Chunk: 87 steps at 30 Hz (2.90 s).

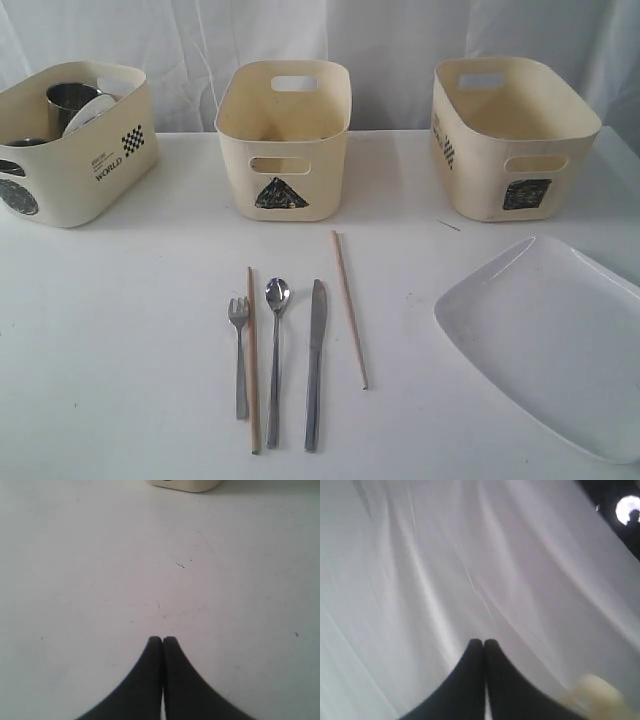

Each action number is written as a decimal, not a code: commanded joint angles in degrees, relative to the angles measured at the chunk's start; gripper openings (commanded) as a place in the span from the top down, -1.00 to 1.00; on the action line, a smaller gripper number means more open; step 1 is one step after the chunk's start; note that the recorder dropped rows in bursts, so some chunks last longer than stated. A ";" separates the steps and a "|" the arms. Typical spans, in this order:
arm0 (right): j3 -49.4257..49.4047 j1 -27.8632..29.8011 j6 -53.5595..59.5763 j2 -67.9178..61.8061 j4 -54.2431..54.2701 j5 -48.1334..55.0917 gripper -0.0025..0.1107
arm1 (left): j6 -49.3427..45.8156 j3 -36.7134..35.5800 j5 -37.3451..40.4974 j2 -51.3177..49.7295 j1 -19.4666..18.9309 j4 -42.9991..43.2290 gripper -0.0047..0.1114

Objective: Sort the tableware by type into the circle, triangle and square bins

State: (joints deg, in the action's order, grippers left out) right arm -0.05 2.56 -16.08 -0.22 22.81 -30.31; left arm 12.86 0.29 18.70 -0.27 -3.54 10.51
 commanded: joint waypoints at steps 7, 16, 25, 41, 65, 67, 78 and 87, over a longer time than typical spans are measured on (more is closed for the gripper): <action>17.33 -0.22 -23.30 -11.67 -3.12 -8.89 0.96 | 0.30 -0.29 1.85 0.27 0.34 0.33 0.92; 49.22 -0.22 -25.40 -50.77 -68.61 -6.80 0.96 | 0.30 -0.29 1.85 0.27 0.34 0.33 0.92; 58.06 -0.36 -29.23 -78.70 -79.02 78.55 0.96 | 0.30 -0.29 1.85 0.27 0.34 0.33 0.92; 82.41 -25.79 20.35 -103.54 -12.02 84.46 0.96 | 0.30 -0.29 1.85 0.27 0.34 0.33 0.92; 90.79 -27.11 6.45 -123.26 -18.07 84.36 0.22 | 0.30 -0.29 1.85 0.27 0.34 0.33 0.92; 90.79 -27.11 5.32 -124.04 -18.80 84.29 0.22 | 0.30 -0.29 1.85 0.27 0.34 0.33 0.92; 90.79 -27.11 5.39 -126.75 -20.04 84.49 0.87 | 0.30 -0.29 1.85 0.27 0.34 0.33 0.92; 93.77 -27.11 11.16 -122.40 -20.02 92.26 0.96 | 0.30 -0.29 1.85 0.27 0.34 0.33 0.92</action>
State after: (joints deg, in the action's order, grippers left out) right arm 91.84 -24.60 -8.43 -125.31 2.59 57.53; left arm 12.86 0.29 18.70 -0.27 -3.54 10.51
